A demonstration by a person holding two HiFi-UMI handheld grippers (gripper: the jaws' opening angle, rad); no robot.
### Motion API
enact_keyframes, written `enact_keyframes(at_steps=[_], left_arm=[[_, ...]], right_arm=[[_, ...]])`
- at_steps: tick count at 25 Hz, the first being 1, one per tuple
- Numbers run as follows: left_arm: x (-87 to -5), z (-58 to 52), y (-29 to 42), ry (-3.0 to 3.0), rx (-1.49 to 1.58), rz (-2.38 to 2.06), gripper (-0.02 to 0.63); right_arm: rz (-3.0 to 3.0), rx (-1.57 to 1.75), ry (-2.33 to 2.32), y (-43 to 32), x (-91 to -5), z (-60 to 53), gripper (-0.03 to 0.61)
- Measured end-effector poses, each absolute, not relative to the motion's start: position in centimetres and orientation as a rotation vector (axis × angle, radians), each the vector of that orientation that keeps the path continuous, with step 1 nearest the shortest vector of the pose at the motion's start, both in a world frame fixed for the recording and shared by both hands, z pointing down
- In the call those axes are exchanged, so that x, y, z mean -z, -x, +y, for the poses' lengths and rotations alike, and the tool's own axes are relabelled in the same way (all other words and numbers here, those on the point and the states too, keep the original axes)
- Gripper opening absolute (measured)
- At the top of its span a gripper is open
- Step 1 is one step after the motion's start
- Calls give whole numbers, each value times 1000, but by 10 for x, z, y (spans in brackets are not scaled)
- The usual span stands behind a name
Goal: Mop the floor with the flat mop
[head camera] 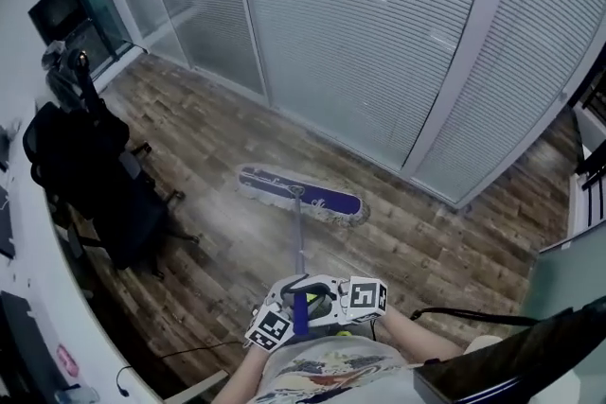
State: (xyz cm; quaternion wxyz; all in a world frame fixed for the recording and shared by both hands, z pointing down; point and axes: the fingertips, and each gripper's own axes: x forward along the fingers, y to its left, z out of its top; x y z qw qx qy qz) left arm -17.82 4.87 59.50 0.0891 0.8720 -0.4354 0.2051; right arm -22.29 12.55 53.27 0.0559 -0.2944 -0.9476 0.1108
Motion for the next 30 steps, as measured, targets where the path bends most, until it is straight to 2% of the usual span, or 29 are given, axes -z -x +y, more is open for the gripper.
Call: enact_keyframes(at_steps=[7,11,30], left_arm=[[-596,124,79,-2603,-624,-1285,229],[-592,150,51,-2603,-621,-1274,229],[-563,127,53,-2602,-566,-1269,229]], right_arm=[[-2916,-354,868,124,-533,198,290],[-2926,-369,872,95,-529,225,289],[-2980,-364,850,98,-499,200,287]])
